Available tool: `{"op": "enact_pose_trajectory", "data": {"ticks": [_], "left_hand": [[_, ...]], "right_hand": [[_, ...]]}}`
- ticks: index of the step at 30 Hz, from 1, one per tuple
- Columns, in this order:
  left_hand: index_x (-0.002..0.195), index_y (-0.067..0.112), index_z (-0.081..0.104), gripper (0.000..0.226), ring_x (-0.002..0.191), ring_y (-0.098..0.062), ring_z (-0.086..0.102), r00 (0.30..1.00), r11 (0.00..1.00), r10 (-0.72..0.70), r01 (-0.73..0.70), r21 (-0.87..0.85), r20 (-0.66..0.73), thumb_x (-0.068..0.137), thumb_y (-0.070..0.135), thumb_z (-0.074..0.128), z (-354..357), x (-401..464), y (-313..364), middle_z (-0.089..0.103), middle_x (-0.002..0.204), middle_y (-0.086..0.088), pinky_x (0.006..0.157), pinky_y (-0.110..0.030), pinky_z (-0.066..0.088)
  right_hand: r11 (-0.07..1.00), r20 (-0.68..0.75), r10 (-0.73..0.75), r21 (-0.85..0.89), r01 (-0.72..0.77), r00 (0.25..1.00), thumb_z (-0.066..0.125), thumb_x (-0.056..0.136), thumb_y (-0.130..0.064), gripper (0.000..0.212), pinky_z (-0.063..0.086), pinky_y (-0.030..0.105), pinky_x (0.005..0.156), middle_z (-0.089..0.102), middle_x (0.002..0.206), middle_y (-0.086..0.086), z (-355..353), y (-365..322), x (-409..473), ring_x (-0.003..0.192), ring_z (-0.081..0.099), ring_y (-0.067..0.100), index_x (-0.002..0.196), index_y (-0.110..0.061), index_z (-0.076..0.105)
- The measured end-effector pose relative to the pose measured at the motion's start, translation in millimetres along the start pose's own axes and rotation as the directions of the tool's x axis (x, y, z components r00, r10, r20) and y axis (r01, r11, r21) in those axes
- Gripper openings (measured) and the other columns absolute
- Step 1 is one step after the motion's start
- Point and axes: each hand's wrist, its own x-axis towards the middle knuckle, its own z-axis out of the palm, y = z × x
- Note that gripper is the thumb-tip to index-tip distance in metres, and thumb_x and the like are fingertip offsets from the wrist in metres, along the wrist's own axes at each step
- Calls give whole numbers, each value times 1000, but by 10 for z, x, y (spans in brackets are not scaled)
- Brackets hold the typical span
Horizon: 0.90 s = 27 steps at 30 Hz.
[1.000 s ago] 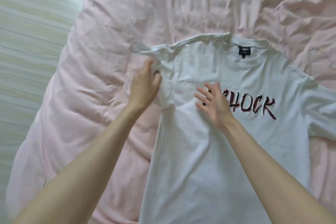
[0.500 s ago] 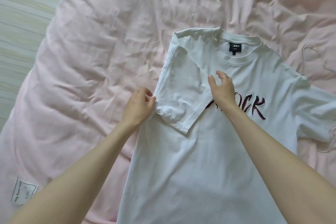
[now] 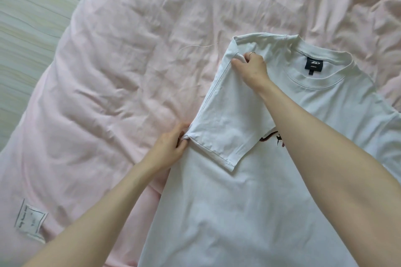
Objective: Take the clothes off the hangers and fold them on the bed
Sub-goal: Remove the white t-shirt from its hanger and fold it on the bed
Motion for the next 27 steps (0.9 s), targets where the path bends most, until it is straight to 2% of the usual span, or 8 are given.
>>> {"op": "enact_pose_trajectory", "data": {"ticks": [5, 7, 10, 12, 16, 19, 24, 27], "left_hand": [[124, 24, 53, 36, 74, -6, 53, 999, 1000, -10, 11, -25, 43, 92, 28, 38, -24, -7, -46, 63, 86, 7, 69, -24, 38], [119, 24, 57, 34, 91, -12, 61, 985, 970, -85, 116, -214, 150, 90, 32, 41, -77, 13, -69, 68, 99, 6, 81, -26, 47], [116, 21, 60, 38, 105, -15, 64, 896, 707, -195, 410, -576, 399, 78, 17, 54, -237, 74, -33, 69, 110, 3, 88, -26, 52], [116, 20, 60, 40, 101, -17, 65, 849, 625, -245, 508, -593, 469, 77, 30, 59, -290, 118, 29, 70, 110, 0, 90, -31, 50], [98, 20, 62, 27, 83, -13, 64, 917, 829, -375, 397, -393, 135, 85, 44, 63, -96, 182, 160, 68, 93, 3, 76, -29, 50], [93, 17, 57, 25, 74, -11, 59, 922, 855, -387, 370, -363, 28, 78, 33, 70, 57, 171, 182, 64, 86, 3, 71, -31, 49], [103, 17, 49, 28, 82, -15, 56, 924, 923, -366, 344, -174, -112, 83, 31, 63, 82, 112, 190, 59, 92, 4, 64, -28, 42], [121, 9, 45, 39, 97, -27, 52, 919, 979, -77, 142, 144, -386, 86, 21, 57, 175, 17, 228, 53, 107, -8, 77, -39, 45]], "right_hand": [[994, -31, -62, 86, 64, 998, 63, 84, -27, 10, 37, 23, 69, 50, 68, -12, 45, -80, 169, 77, 49, 11, 80, -18, 58], [995, -37, -62, 73, 65, 997, 64, 83, -29, 12, 38, 22, 70, 56, 74, -8, 90, -76, 208, 79, 52, 10, 87, -17, 65], [998, -60, -40, 49, 43, 997, 62, 84, -34, 24, 42, 24, 77, 62, 88, -4, 156, -70, 207, 88, 57, 13, 99, -14, 67], [997, -155, -78, -17, 76, 985, 59, 86, -38, 31, 39, 28, 90, 61, 105, -2, 182, -85, 119, 105, 55, 15, 110, -17, 62], [899, -413, -411, -332, 286, 813, 50, 90, -30, 39, 32, 38, 95, 53, 128, 7, 314, 35, -383, 119, 47, 25, 125, -14, 56], [785, -247, -552, -476, 397, 796, 43, 90, -26, 45, 22, 47, 106, 48, 139, 11, 575, 465, -859, 130, 39, 23, 133, -14, 49], [727, -64, -399, -629, 274, 915, 33, 93, -35, 54, 6, 44, 114, 31, 152, 10, 437, 1045, -1100, 140, 29, 24, 143, -16, 37], [772, -130, -207, -631, 80, 970, 32, 98, -38, 56, -6, 45, 116, 5, 159, 4, 193, 1203, -1134, 147, 4, 19, 150, -23, 17]]}}
